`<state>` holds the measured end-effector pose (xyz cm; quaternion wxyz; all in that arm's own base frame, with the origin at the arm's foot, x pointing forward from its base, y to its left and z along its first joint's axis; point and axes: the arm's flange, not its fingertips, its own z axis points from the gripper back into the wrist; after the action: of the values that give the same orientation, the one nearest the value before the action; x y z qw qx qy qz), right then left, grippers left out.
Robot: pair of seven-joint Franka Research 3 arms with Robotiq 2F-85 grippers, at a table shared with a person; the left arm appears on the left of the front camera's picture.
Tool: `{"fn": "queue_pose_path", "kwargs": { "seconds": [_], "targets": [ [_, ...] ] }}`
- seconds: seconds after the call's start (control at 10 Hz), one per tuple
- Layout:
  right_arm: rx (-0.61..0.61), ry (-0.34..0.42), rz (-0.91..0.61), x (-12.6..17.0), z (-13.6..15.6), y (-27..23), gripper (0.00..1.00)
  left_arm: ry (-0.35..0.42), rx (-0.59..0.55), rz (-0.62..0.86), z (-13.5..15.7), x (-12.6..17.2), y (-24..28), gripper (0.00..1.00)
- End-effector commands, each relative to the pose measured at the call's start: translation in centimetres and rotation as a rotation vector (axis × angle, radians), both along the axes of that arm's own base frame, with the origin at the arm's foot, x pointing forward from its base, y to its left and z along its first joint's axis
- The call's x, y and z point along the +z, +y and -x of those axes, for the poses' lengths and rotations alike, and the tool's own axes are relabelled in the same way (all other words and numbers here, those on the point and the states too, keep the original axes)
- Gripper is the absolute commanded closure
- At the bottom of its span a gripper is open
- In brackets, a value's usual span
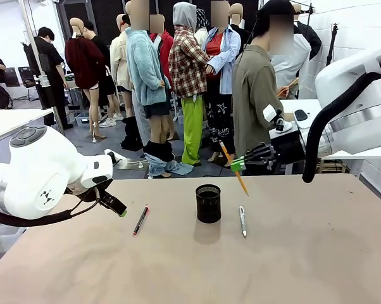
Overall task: Place the pens into the pen holder.
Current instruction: Pick up a writing instrument from the table and place it into the Pen holder.
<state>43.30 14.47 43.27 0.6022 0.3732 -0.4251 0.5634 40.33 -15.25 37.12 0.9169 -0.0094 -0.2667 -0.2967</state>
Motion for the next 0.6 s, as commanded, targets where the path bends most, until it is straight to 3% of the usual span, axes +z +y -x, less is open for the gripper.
{"fn": "queue_pose_path", "kwargs": {
  "seconds": [0.0, 0.5],
  "targets": [
    [0.158, -0.036, -0.098, -0.5, -2.2, 0.7, 1.00, 0.000, 0.003, 0.002, 0.0, 0.0, 0.2, 0.00],
    [0.242, -0.125, -0.182, -1.7, -8.9, 4.4, 1.00, 0.000, 0.003, 0.002, 0.0, 0.0, 0.2, 0.00]
  ]
}}
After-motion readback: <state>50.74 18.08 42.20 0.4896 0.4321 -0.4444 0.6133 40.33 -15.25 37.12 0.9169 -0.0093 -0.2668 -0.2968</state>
